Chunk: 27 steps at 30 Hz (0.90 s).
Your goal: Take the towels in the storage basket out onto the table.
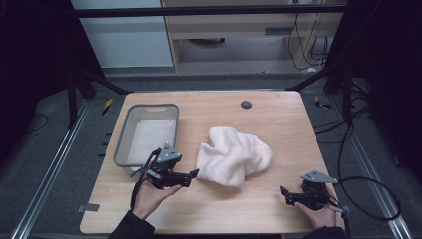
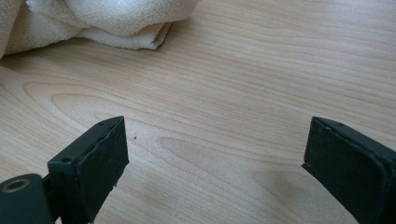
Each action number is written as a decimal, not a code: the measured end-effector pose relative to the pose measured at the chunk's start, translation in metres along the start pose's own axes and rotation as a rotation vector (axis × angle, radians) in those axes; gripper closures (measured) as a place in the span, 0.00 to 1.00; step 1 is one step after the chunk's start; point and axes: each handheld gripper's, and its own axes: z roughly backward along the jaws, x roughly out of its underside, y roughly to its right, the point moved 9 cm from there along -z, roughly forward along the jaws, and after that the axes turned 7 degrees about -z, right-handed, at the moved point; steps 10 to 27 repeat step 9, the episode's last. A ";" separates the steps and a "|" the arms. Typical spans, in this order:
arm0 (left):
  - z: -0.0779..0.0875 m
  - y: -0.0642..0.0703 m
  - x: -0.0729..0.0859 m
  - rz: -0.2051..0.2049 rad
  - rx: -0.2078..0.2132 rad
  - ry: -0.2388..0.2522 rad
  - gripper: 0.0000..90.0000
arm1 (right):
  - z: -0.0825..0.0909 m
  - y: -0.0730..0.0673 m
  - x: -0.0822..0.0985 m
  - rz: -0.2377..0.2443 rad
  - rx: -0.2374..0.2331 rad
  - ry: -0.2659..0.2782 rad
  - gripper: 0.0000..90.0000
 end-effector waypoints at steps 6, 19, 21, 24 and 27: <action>0.015 -0.006 0.011 0.017 -0.013 0.036 0.23 | 0.000 0.000 0.000 -0.004 0.004 -0.002 0.07; 0.021 -0.008 0.018 0.031 -0.021 0.052 0.23 | 0.000 0.002 0.001 -0.012 0.006 0.003 0.07; 0.021 -0.008 0.018 0.031 -0.021 0.052 0.23 | 0.000 0.002 0.001 -0.012 0.006 0.003 0.07; 0.021 -0.008 0.018 0.031 -0.021 0.052 0.23 | 0.000 0.002 0.001 -0.012 0.006 0.003 0.07; 0.021 -0.008 0.018 0.031 -0.021 0.052 0.23 | 0.000 0.002 0.001 -0.012 0.006 0.003 0.07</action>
